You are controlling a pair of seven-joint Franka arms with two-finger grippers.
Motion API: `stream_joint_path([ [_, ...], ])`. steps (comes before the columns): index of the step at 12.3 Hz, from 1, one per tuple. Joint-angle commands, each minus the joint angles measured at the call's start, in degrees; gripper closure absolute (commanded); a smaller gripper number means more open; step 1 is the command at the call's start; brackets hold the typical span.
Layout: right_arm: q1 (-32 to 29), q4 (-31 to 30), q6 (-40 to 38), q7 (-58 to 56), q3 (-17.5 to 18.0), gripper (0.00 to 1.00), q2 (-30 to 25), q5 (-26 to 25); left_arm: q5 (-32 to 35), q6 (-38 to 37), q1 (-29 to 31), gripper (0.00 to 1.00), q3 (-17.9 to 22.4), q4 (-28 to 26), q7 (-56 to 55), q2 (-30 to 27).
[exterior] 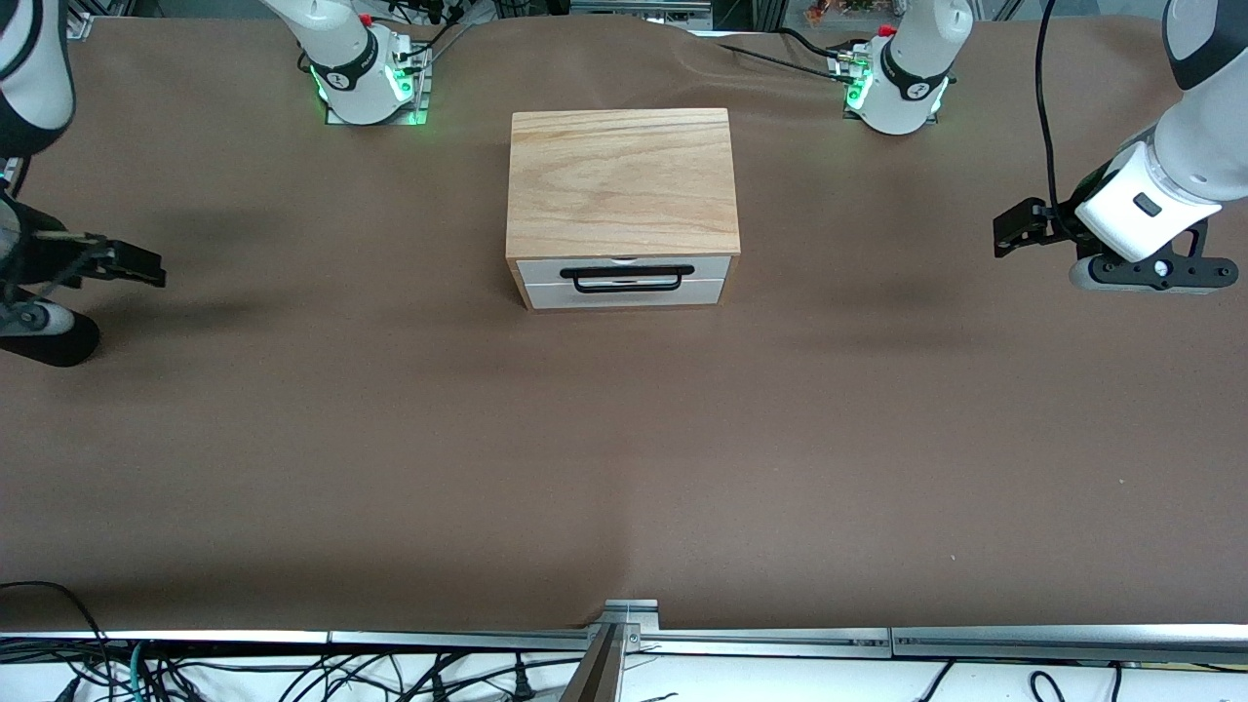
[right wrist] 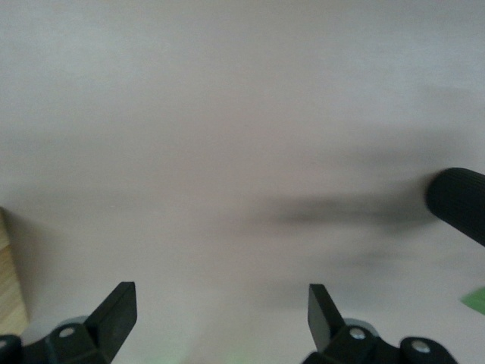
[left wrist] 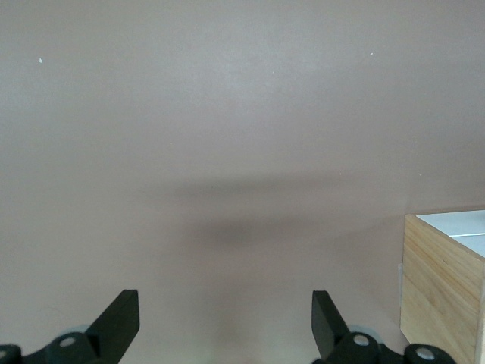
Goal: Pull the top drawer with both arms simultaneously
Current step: 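Move both grippers toward the drawer handle ends from either side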
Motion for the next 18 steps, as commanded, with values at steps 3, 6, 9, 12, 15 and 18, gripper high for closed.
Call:
stream_joint_path([
  [3, -0.50, -0.01, 1.07, 0.26, 0.97, 0.00, 2.47, 23.46, 1.78, 0.34, -0.21, 0.00, -0.32, 0.02, -0.27, 1.20],
  [6, -0.16, -0.10, 2.31, 0.09, 0.97, 0.00, 6.34, 39.02, 1.16, 4.02, -0.12, 0.00, -0.32, -2.61, -0.27, 2.78],
  [9, 1.85, -0.18, 4.75, -0.70, 1.06, 0.00, 10.12, 46.70, 0.72, 12.89, 0.15, 0.00, -0.41, -9.80, -0.80, 2.79],
  [12, 3.36, -1.41, 6.44, -8.85, 1.15, 0.00, 14.68, 54.85, -4.19, 22.82, 0.15, 0.00, -0.41, -18.15, -1.23, 3.31],
  [15, 4.15, -6.93, 6.87, -19.83, 1.15, 0.00, 17.15, 65.05, -4.20, 31.35, 0.06, 0.00, -1.02, -24.05, -2.47, 5.41],
  [18, 7.31, -12.65, 6.97, -30.65, 1.06, 0.00, 19.52, 74.81, -4.38, 35.33, -0.64, 0.00, -2.16, -26.53, -2.47, 9.71],
])
